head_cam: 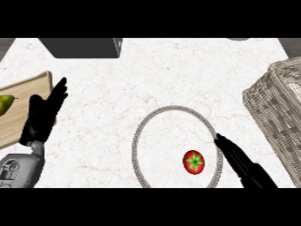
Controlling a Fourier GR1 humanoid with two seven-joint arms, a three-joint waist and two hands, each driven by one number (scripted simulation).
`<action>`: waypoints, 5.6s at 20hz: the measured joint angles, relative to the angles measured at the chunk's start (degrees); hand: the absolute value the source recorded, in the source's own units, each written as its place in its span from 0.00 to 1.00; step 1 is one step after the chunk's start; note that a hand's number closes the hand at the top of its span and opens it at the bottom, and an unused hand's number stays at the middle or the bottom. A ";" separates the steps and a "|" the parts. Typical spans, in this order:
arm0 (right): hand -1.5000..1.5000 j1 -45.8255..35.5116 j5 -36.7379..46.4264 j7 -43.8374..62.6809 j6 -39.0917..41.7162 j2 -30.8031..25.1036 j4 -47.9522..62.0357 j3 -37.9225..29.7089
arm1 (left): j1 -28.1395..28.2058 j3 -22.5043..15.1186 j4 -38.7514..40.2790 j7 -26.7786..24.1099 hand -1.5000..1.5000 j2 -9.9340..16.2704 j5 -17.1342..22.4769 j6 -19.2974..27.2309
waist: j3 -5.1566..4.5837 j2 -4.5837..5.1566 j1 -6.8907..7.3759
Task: Pick the tomato from the placemat and place it in the basket
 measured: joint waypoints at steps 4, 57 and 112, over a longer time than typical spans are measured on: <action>0.00 -1.85 1.07 -2.23 -1.58 1.13 4.25 -0.48 | -0.06 0.47 0.09 -0.33 0.50 -1.08 -0.82 -0.62 | 0.00 0.02 -0.02; 1.00 -14.96 34.23 10.07 -4.73 3.52 21.01 9.15 | 0.32 6.13 -0.05 -1.02 0.50 -4.51 -5.25 -5.32 | -0.21 -0.49 0.03; 1.00 -52.14 0.04 25.85 39.37 -25.13 6.87 -45.71 | -2.54 7.32 1.84 -0.56 0.50 -4.20 -4.90 -6.12 | 0.02 0.15 0.09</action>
